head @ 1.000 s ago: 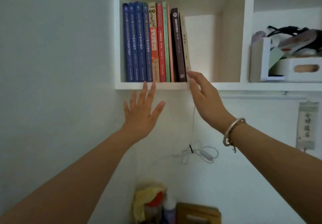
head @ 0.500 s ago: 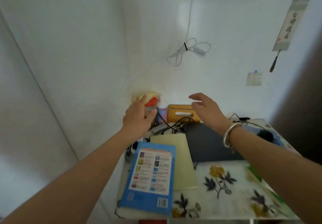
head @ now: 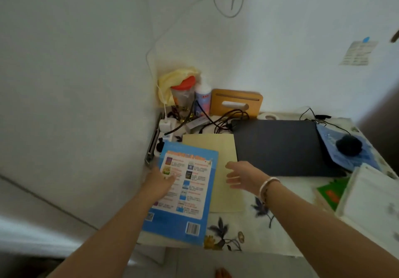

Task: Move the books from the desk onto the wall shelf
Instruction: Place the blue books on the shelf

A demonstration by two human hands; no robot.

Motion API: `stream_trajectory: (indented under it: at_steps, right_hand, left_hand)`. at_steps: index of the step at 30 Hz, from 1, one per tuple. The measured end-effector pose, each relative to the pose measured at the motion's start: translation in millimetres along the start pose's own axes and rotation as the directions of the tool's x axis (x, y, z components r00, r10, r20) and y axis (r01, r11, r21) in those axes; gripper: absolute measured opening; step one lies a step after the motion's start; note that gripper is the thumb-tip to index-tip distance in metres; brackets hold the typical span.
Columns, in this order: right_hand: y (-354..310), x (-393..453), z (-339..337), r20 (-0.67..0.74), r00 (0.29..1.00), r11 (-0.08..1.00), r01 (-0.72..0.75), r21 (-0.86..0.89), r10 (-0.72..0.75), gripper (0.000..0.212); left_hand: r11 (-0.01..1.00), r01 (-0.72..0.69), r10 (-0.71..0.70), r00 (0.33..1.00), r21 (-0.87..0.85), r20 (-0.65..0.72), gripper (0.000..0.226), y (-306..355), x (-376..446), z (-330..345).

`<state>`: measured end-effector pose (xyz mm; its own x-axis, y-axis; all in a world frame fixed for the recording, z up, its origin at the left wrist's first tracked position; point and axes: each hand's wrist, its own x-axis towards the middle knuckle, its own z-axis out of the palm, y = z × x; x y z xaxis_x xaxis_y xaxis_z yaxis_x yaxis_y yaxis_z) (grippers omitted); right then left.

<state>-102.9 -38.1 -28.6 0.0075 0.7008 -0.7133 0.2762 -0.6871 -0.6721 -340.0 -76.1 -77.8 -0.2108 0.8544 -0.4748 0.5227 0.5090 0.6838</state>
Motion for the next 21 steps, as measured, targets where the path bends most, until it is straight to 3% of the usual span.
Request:
stream_trajectory:
  at_steps: [4, 7, 9, 13, 17, 21]
  right_hand:
    - [4.8, 11.4, 20.8, 0.167, 0.982, 0.953, -0.133, 0.274, 0.089, 0.017]
    - [3.6, 17.9, 35.9, 0.188, 0.978, 0.943, -0.144, 0.301, 0.089, 0.016]
    - [2.1, 18.4, 45.5, 0.184, 0.981, 0.97, -0.1, 0.222, 0.059, 0.013]
    - [-10.6, 8.8, 60.3, 0.161, 0.985, 0.998, 0.049, 0.032, -0.053, 0.027]
    - [-33.3, -10.8, 63.6, 0.179, 0.976, 0.992, 0.128, -0.005, -0.125, 0.019]
    - [-65.7, -46.4, 60.9, 0.187, 0.964, 0.981, 0.192, 0.011, -0.19, 0.019]
  left_hand:
    - [0.988, 0.147, -0.142, 0.985, 0.049, -0.095, 0.049, 0.6, 2.2, 8.4]
    - [0.962, 0.207, -0.191, 0.976, 0.178, -0.102, 0.05, 5.8, 2.6, 8.4]
    - [0.965, 0.179, -0.173, 0.984, 0.191, -0.049, 0.058, 1.8, 5.8, 9.3]
    - [0.992, 0.083, -0.092, 0.992, 0.099, 0.082, 0.069, 3.6, -1.0, 6.6]
    - [0.996, -0.054, 0.067, 0.973, -0.067, 0.219, 0.051, 34.0, -27.6, -8.5]
    - [0.967, -0.238, 0.255, 0.928, -0.092, 0.271, 0.064, 73.3, -55.7, -30.2]
